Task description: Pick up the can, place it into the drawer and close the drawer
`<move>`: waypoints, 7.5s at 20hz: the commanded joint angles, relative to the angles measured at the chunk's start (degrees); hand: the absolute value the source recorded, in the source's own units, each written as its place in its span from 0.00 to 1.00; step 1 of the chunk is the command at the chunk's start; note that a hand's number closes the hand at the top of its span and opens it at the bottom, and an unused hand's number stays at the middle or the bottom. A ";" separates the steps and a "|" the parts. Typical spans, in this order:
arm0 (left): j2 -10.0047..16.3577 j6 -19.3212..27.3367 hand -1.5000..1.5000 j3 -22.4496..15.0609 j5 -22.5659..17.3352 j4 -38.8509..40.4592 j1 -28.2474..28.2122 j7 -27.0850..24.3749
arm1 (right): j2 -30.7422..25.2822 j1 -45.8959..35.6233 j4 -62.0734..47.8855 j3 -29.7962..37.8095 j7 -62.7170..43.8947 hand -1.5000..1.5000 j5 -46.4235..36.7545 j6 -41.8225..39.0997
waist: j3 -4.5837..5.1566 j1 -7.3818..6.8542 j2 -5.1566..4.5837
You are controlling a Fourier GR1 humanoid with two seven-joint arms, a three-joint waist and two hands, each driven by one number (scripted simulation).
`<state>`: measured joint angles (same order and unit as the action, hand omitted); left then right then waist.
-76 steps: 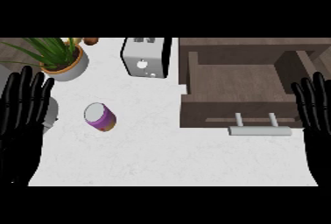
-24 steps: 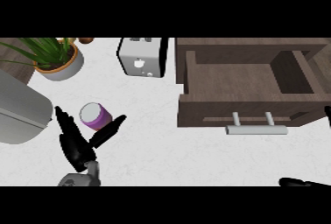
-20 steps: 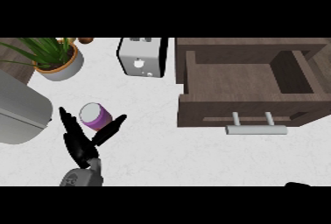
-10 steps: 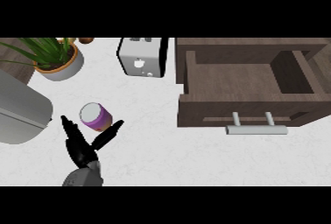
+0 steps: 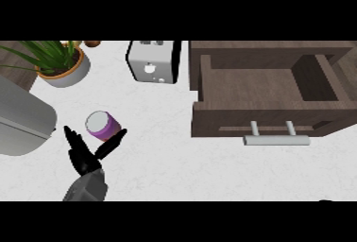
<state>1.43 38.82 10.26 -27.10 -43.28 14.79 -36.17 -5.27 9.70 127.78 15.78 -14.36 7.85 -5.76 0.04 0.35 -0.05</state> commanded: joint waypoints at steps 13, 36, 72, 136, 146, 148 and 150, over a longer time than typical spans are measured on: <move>2.53 -11.11 0.00 4.29 -0.27 19.31 13.24 -7.31 | 0.81 -3.88 0.10 0.53 -2.42 0.00 -1.08 1.29 | 0.01 0.26 -0.11; 2.99 -37.83 1.00 -6.03 9.95 26.45 25.65 -3.76 | -0.10 -4.69 -0.59 2.45 -0.96 0.00 -1.53 0.66 | 0.00 0.46 -0.14; -1.42 -14.72 1.00 -17.31 12.98 0.68 61.25 47.39 | 0.75 -6.18 5.23 -0.20 -6.74 0.00 -5.49 3.19 | -0.06 1.69 -0.21; 0.54 -5.20 0.00 -25.90 -6.64 26.80 77.46 35.50 | -8.76 -37.52 -48.83 -25.45 13.74 0.00 -60.94 15.16 | -0.09 -0.59 -0.70; 5.41 -5.57 0.00 -26.55 -4.25 22.24 75.01 39.40 | -5.92 -50.50 -76.75 -19.12 18.38 0.00 -64.96 29.16 | -0.08 -2.54 -0.37; 5.97 -6.78 0.00 -26.32 -4.50 20.05 72.22 39.01 | -4.43 -53.22 -79.48 -19.12 16.71 0.00 -67.49 33.16 | -0.05 -3.03 -0.21; 6.06 -5.30 0.00 -26.88 -3.86 18.42 72.95 41.23 | -5.13 -56.86 -83.70 -17.14 16.85 0.00 -67.58 35.17 | -0.07 -3.47 -0.14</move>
<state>6.50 33.18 -16.12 -31.69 -21.93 89.14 3.17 -10.51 -42.12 51.04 -3.62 2.40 -58.32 24.82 -0.04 -2.45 -0.44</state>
